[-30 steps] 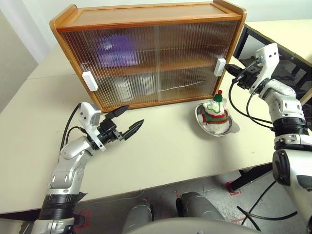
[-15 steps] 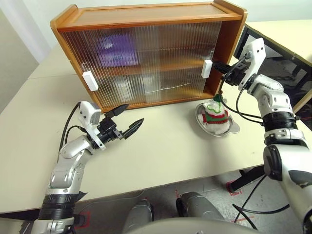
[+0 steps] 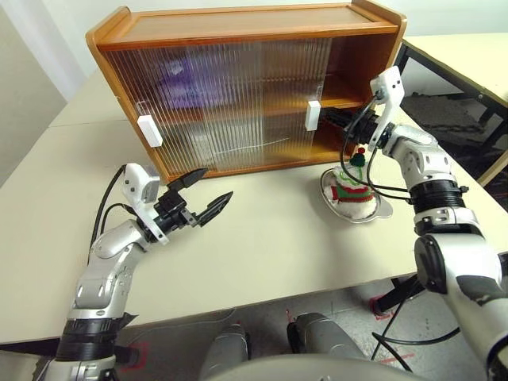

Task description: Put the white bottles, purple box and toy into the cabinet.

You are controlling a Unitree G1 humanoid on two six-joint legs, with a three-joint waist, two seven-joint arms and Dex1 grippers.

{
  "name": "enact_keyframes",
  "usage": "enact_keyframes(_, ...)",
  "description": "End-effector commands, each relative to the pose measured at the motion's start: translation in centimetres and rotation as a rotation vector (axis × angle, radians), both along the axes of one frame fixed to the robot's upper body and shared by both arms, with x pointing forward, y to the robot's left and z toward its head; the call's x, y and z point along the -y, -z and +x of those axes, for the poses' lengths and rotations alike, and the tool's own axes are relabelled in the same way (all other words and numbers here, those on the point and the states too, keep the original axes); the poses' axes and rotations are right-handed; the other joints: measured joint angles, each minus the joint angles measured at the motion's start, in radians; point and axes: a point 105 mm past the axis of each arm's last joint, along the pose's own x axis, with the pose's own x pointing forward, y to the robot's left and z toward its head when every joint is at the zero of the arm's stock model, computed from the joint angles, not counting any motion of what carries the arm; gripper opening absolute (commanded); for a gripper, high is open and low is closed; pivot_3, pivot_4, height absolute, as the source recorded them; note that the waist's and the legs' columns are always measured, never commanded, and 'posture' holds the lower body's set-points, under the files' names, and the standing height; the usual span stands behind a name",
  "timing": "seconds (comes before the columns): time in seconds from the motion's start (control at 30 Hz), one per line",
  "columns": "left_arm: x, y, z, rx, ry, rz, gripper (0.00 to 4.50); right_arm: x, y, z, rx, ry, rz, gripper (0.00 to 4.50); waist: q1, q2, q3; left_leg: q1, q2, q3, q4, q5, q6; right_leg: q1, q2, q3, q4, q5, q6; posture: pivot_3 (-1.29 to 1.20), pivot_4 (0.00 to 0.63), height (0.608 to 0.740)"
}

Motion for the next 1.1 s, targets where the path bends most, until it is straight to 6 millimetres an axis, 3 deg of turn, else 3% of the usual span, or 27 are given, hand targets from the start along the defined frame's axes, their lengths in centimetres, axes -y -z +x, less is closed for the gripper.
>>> enact_keyframes(0.03, 0.7, -1.2, -1.4, 0.047, 0.11, 0.011, 4.5, -1.6, -0.2, -0.4, 0.003, -0.051, 0.006, 0.03, -0.001, 0.0, 0.0, 0.0, 0.0, 0.0, 0.0, 0.0, 0.0, 0.0, 0.0, 0.0, 0.0, 0.0, 0.0, -0.14, 0.0, 0.74)
enact_keyframes(0.5, 0.8, -2.8, -2.3, 0.102, 0.17, -0.05, 4.5, -3.4, -0.5, -0.6, -0.001, -0.098, 0.038, 0.03, 0.001, 0.001, 0.0, 0.0, 0.0, 0.0, 0.0, 0.0, 0.0, -0.001, 0.0, 0.0, 0.001, 0.0, -0.002, -0.14, 0.0, 0.74)
enact_keyframes(1.1, 1.0, -3.8, -2.4, 0.122, 0.137, -0.069, 4.5, -6.9, -1.6, -2.5, -0.043, -0.262, 0.117, 0.03, 0.009, 0.001, 0.0, 0.0, 0.001, 0.0, 0.0, 0.0, 0.0, -0.002, 0.001, -0.001, 0.001, 0.0, -0.003, -0.12, 0.01, 0.74)
